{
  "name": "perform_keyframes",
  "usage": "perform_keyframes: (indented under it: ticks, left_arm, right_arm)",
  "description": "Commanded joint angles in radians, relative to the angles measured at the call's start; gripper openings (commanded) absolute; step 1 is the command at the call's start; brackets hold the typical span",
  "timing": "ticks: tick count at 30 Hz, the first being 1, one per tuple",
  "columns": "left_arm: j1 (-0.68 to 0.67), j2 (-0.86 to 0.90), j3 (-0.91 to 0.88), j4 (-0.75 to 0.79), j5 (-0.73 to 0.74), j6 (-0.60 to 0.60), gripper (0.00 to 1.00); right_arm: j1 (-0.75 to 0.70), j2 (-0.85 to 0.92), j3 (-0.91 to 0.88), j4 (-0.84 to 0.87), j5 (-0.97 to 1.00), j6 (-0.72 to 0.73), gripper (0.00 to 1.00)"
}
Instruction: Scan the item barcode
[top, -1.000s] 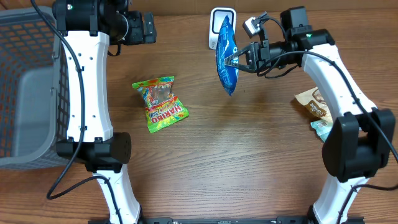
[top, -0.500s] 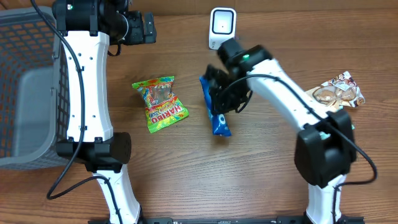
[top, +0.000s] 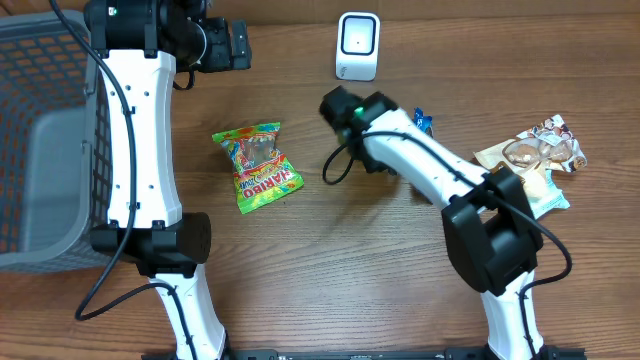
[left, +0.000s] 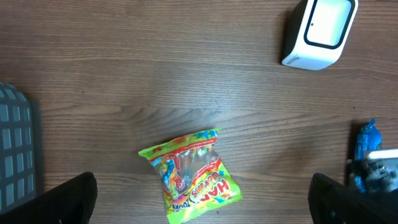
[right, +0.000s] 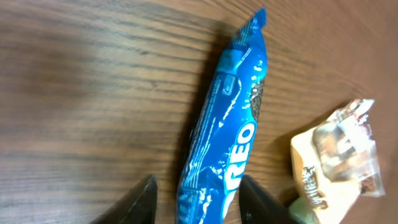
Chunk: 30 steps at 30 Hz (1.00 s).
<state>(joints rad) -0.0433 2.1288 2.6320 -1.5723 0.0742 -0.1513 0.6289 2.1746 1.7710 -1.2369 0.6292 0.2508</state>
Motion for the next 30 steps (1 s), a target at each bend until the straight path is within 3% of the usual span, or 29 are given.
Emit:
perform_keyframes:
  ticks: [1,3,6,7,9,10,30]
  left_arm:
    - [0.004,0.01,0.005,0.002,-0.003,-0.003,1.0]
    - [0.004,0.01,0.005,0.002,-0.003,-0.003,1.0]
    - [0.004,0.01,0.005,0.002,-0.003,-0.003,1.0]
    - [0.004,0.01,0.005,0.002,-0.003,-0.003,1.0]
    - [0.003,0.01,0.005,0.002,-0.003,-0.003,1.0]
    - [0.003,0.01,0.005,0.002,-0.003,-0.003,1.0]
    - [0.003,0.01,0.005,0.002,-0.003,-0.003,1.0]
  right_arm:
    - [0.033,-0.013,0.018,-0.037,0.076,0.084,0.61]
    - [0.015,-0.014,0.032,-0.078,0.045,0.182,0.68]
    - [-0.05,-0.024,0.063,-0.101,-0.143,0.135,0.68]
    - [-0.074,-0.029,0.068,-0.101,-0.227,0.094,0.65]
    - [-0.133,-0.035,0.068,-0.108,-0.425,-0.007,0.44]
    - [-0.145,-0.035,0.063,-0.111,-0.449,-0.021,0.42]
    - [-0.097,-0.031,-0.202,0.029,-0.072,-0.012,0.47]
